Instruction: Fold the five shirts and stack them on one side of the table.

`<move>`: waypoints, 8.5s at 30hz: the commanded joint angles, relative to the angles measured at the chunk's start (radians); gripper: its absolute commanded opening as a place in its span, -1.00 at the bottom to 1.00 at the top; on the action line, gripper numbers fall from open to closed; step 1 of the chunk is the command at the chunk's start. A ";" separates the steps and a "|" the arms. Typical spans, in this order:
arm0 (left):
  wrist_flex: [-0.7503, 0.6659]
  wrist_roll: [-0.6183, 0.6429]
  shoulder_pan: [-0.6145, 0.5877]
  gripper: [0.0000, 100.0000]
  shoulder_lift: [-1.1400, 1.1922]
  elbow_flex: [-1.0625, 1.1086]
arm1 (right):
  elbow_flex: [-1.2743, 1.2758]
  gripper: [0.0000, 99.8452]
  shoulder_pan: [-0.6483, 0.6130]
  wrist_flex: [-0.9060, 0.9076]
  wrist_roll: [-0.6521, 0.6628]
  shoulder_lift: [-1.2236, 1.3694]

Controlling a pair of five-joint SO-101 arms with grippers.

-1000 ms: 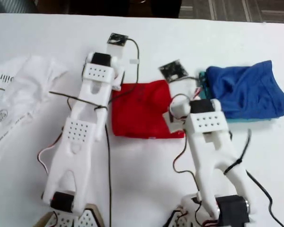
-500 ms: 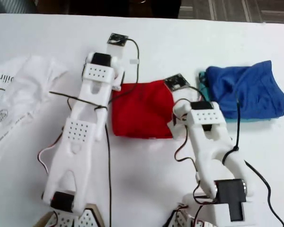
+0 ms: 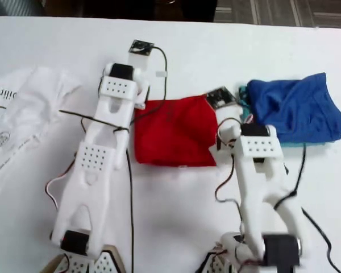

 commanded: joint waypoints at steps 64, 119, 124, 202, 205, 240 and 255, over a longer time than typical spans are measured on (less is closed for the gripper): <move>-0.018 0.006 -0.002 -0.95 -0.005 -0.018 | -0.879 -0.96 -0.035 0.031 -0.189 0.674; -0.018 0.006 -0.002 -0.95 -0.005 -0.018 | -0.592 -0.25 -0.193 0.068 -0.327 0.527; -0.018 0.006 -0.002 -0.95 -0.005 -0.018 | -0.598 -0.25 -0.186 0.004 -0.373 0.621; -0.023 0.129 -0.043 -0.95 -0.005 -0.024 | -1.280 -0.96 0.312 0.616 0.275 0.467; -0.025 0.129 -0.043 -0.95 -0.005 -0.022 | -1.280 -0.96 0.386 0.618 0.361 0.469; -0.025 0.132 -0.043 -0.95 -0.005 -0.019 | -2.048 -0.44 0.570 0.509 0.557 1.267; -0.026 0.129 -0.032 -0.95 -0.005 -0.019 | -2.223 -0.96 0.559 0.446 0.190 1.274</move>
